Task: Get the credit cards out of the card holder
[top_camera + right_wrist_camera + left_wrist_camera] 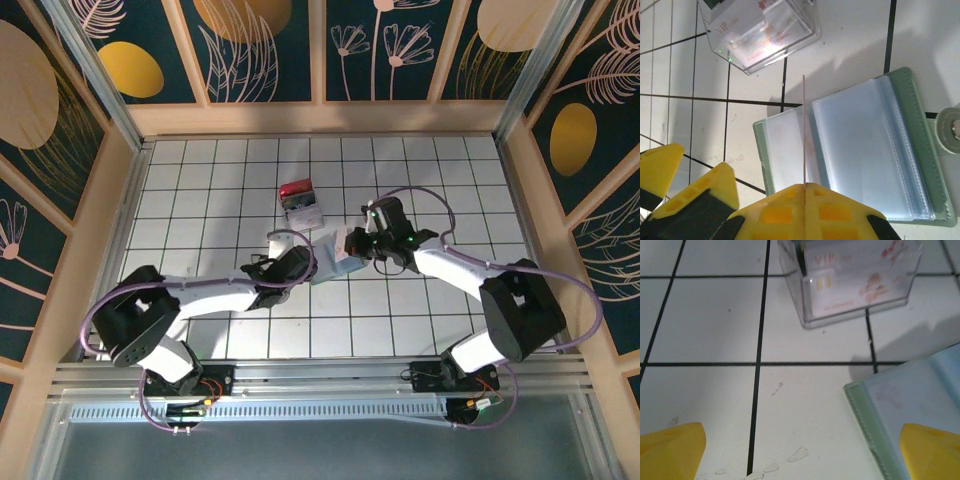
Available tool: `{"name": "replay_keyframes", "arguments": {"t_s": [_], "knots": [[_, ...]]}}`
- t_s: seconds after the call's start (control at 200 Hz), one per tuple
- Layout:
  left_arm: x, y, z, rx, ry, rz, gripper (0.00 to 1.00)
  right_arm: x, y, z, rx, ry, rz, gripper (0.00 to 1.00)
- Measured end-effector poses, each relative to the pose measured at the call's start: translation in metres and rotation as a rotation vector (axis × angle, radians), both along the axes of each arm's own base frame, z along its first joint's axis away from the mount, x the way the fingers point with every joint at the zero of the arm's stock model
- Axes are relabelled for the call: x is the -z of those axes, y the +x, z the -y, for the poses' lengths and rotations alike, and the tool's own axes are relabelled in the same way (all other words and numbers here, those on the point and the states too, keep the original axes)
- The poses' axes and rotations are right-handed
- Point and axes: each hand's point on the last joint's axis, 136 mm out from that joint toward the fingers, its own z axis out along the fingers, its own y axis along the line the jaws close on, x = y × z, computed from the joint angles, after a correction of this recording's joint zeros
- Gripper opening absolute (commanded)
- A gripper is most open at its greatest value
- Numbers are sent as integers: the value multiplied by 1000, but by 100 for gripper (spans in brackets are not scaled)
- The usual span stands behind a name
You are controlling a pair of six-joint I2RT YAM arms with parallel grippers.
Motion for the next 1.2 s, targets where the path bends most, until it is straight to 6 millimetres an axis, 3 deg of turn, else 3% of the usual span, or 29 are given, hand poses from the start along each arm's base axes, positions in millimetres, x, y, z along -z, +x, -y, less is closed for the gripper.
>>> {"name": "replay_keyframes", "arguments": {"t_s": [0.415, 0.886, 1.201], "knots": [[-84, 9, 17, 87, -416, 122, 98, -45, -8, 5, 0, 119, 168, 0], [-133, 3, 77, 340, -765, 134, 84, -126, -23, -16, -131, 387, 375, 0], [-157, -5, 88, 445, -914, 171, 67, -148, -33, -24, -197, 472, 411, 0]]}}
